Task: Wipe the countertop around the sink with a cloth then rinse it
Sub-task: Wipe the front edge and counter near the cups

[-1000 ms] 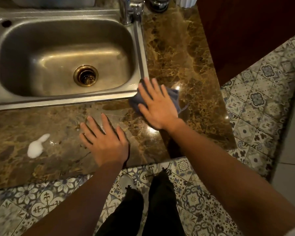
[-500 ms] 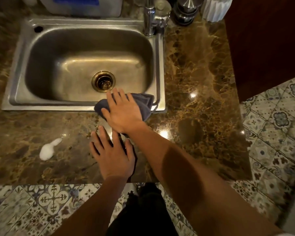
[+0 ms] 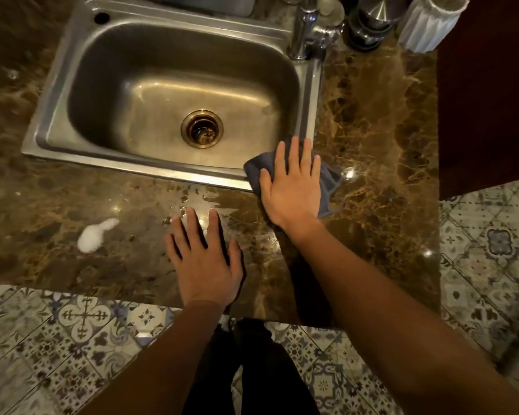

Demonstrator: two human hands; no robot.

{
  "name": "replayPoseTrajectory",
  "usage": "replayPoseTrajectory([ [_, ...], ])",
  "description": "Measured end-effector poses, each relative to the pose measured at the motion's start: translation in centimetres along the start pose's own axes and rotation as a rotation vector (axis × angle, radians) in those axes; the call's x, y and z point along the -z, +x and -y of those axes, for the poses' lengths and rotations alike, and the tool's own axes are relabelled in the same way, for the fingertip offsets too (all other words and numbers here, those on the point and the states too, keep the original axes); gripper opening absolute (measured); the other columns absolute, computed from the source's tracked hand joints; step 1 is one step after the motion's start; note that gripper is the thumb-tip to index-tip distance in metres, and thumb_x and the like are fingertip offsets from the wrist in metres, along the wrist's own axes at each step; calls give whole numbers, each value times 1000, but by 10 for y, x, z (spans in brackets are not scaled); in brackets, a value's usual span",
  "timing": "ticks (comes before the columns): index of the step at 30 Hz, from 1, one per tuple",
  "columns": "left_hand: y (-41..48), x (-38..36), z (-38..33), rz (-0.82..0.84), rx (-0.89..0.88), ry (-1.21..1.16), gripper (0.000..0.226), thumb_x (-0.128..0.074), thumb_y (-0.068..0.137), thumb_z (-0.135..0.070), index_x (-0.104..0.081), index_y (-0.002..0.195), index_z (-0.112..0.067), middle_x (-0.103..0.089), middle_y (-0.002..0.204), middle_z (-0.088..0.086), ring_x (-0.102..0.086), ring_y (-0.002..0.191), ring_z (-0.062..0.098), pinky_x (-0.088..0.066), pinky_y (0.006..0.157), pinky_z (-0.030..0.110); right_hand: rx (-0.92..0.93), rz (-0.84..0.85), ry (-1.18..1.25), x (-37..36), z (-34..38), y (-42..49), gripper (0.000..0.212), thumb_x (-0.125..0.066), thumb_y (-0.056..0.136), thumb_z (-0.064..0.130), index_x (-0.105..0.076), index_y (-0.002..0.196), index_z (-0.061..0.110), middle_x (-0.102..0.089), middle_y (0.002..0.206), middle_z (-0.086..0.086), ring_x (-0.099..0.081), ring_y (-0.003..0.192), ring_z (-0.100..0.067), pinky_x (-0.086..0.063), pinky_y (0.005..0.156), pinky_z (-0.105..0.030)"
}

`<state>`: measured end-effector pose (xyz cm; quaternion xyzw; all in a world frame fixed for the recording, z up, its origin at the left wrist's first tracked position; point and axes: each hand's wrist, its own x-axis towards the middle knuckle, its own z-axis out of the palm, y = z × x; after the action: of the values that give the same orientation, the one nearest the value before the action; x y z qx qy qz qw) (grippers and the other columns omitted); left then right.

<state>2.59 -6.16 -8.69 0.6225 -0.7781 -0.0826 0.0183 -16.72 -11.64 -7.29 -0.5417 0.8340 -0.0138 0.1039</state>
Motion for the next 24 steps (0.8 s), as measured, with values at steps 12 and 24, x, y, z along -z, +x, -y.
replayPoseTrajectory([
  [12, -2, 3, 8, 10, -16, -64, 61, -35, 98, -41, -39, 151, -11, -26, 163, 17, -17, 153, 38, -14, 123, 54, 385, 31, -20, -17, 25, -60, 65, -24, 105, 49, -17, 161, 15, -8, 168, -13, -1, 156, -34, -8, 125, -53],
  [24, 12, 41, 38, 205, -164, -228, 51, -37, 104, -33, -37, 152, -19, -24, 165, 10, -15, 153, 31, -15, 123, 48, -359, -7, 47, -35, 43, -135, 71, -22, 100, 49, -23, 159, 9, -17, 165, -21, -13, 152, -42, -14, 121, -61],
])
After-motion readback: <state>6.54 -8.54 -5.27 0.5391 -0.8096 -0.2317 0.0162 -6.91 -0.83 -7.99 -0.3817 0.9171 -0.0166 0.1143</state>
